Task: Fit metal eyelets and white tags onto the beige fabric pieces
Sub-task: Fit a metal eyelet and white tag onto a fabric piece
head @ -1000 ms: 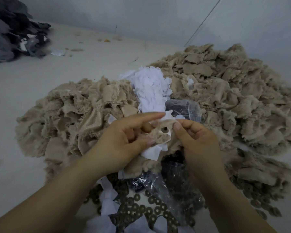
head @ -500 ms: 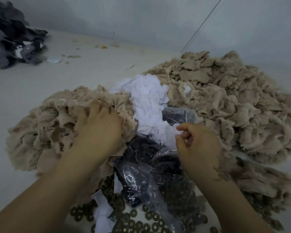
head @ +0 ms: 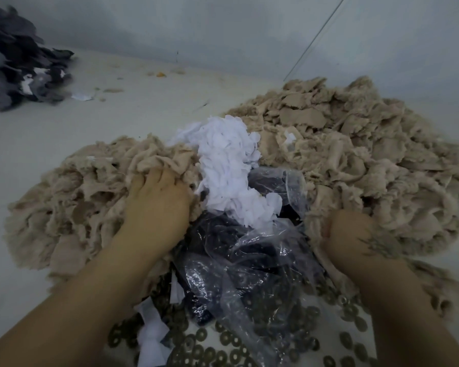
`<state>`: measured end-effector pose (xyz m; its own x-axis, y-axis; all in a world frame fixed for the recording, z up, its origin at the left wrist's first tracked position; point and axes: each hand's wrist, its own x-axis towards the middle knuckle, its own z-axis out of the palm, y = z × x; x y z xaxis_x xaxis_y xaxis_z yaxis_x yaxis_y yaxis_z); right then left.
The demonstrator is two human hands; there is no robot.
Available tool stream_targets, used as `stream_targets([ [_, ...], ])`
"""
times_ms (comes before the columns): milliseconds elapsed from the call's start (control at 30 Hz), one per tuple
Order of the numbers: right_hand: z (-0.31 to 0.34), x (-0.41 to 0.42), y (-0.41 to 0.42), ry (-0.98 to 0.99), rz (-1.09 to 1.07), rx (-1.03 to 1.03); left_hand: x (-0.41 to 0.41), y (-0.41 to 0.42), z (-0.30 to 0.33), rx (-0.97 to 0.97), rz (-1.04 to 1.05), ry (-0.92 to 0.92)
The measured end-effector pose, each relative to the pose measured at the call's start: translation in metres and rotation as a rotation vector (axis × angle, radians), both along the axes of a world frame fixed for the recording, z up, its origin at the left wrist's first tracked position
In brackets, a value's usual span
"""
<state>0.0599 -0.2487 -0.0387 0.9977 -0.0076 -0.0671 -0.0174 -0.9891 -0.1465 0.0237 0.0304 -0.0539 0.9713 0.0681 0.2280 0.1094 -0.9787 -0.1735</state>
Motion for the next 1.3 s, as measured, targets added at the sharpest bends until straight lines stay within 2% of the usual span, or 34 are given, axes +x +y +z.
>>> stream_targets([
  [100,-0.006,0.007,-0.002,-0.09,0.008,-0.002,0.003,0.01,-0.006,0.108,0.021,-0.015],
  [200,0.005,0.005,0.002,-0.229,-0.006,0.12,0.0,0.007,-0.006,0.091,0.045,-0.011],
  [367,0.021,-0.016,0.017,-0.605,0.035,0.296,-0.011,-0.011,0.009,-0.048,-0.108,-0.246],
  [467,0.024,-0.024,0.03,-0.626,0.082,0.5,-0.02,-0.021,0.012,-0.034,-0.207,-0.3],
  [567,0.025,-0.034,0.04,-0.686,0.237,0.65,-0.026,-0.025,0.013,-0.088,-0.291,-0.358],
  [633,0.021,-0.037,0.044,-0.662,0.322,0.734,-0.03,-0.031,0.013,-0.264,-0.397,-0.378],
  [767,0.014,-0.043,0.054,-0.492,0.438,0.923,-0.039,-0.056,0.018,-0.983,-0.506,-0.13],
  [833,0.011,-0.046,0.058,-0.469,0.511,0.886,-0.037,-0.062,0.015,-1.241,-0.504,-0.133],
  [900,0.01,-0.046,0.06,-0.446,0.511,0.867,-0.035,-0.059,0.014,-1.383,-0.43,-0.199],
  [1033,0.006,-0.035,0.051,-0.46,0.358,0.751,-0.037,-0.046,0.01,-1.461,-0.412,-0.267],
  [1100,0.005,-0.032,0.046,-0.377,0.355,0.683,-0.039,-0.041,0.012,-1.613,-0.407,-0.204],
  [1200,0.006,-0.034,0.05,-0.21,0.474,0.716,-0.041,-0.037,0.014,-1.858,-0.339,-0.084],
  [1300,0.0,-0.037,0.055,-0.202,0.575,0.657,-0.04,-0.032,0.016,-2.044,-0.291,0.022],
])
